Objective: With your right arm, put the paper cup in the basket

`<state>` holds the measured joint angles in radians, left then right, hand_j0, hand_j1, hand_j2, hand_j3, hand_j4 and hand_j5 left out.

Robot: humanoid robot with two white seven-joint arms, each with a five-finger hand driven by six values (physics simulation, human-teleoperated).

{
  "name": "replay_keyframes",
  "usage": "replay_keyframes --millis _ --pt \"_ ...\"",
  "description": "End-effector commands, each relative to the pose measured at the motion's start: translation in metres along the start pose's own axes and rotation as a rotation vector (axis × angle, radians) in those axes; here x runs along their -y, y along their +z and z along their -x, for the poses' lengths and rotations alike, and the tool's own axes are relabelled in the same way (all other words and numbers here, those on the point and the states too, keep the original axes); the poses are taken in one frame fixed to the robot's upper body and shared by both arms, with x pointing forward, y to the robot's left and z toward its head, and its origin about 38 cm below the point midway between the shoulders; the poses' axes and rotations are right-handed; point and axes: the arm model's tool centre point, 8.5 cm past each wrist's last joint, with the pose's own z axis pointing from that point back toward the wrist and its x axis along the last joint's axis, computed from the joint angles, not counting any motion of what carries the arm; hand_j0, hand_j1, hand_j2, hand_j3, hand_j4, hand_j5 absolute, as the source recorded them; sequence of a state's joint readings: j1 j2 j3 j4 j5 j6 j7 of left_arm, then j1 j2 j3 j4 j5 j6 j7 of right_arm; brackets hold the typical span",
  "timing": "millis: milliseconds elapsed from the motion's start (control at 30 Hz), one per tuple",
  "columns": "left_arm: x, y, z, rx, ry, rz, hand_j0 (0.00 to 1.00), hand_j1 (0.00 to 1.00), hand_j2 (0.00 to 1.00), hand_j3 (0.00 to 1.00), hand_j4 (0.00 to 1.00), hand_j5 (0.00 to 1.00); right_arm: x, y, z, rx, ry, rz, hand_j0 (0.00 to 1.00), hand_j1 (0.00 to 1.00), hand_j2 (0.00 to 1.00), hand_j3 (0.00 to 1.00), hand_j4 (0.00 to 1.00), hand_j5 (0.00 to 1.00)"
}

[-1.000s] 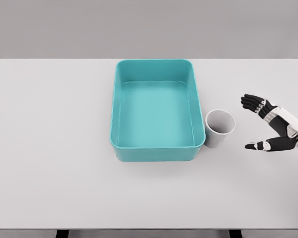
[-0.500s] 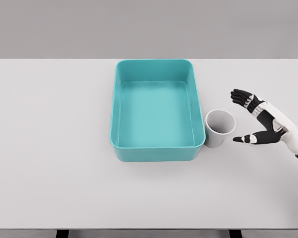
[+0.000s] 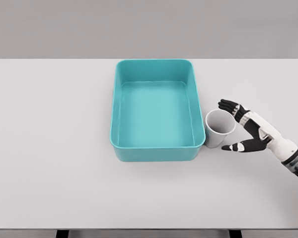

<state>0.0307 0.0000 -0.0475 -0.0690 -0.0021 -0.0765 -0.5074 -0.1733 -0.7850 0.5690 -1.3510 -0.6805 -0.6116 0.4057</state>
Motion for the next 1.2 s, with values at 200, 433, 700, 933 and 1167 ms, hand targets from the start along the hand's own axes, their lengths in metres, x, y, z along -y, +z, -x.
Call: replay_keyframes --millis 200,433,700,933,1167 --pt "0.0 0.0 0.0 0.0 0.0 0.0 1.0 1.0 1.0 1.0 1.0 1.0 -0.007 -0.006 0.002 0.006 -0.008 -0.013 1.0 1.0 1.0 1.0 1.0 1.0" --pt "0.0 0.0 0.0 0.0 0.0 0.0 1.0 1.0 1.0 1.0 1.0 1.0 -0.007 -0.017 0.003 0.015 -0.008 -0.022 1.0 1.0 1.0 1.0 1.0 1.0" --pt "0.0 0.0 0.0 0.0 0.0 0.0 1.0 1.0 1.0 1.0 1.0 1.0 -0.012 -0.02 0.005 0.015 -0.015 -0.031 1.0 1.0 1.0 1.0 1.0 1.0" --pt "0.0 0.0 0.0 0.0 0.0 0.0 1.0 1.0 1.0 1.0 1.0 1.0 -0.011 -0.018 0.005 0.012 -0.012 -0.033 0.55 0.55 0.55 0.55 0.55 0.55" --pt "0.0 0.0 0.0 0.0 0.0 0.0 1.0 1.0 1.0 1.0 1.0 1.0 -0.002 -0.011 0.002 -0.005 0.011 -0.032 0.47 0.47 0.47 0.47 0.47 0.47"
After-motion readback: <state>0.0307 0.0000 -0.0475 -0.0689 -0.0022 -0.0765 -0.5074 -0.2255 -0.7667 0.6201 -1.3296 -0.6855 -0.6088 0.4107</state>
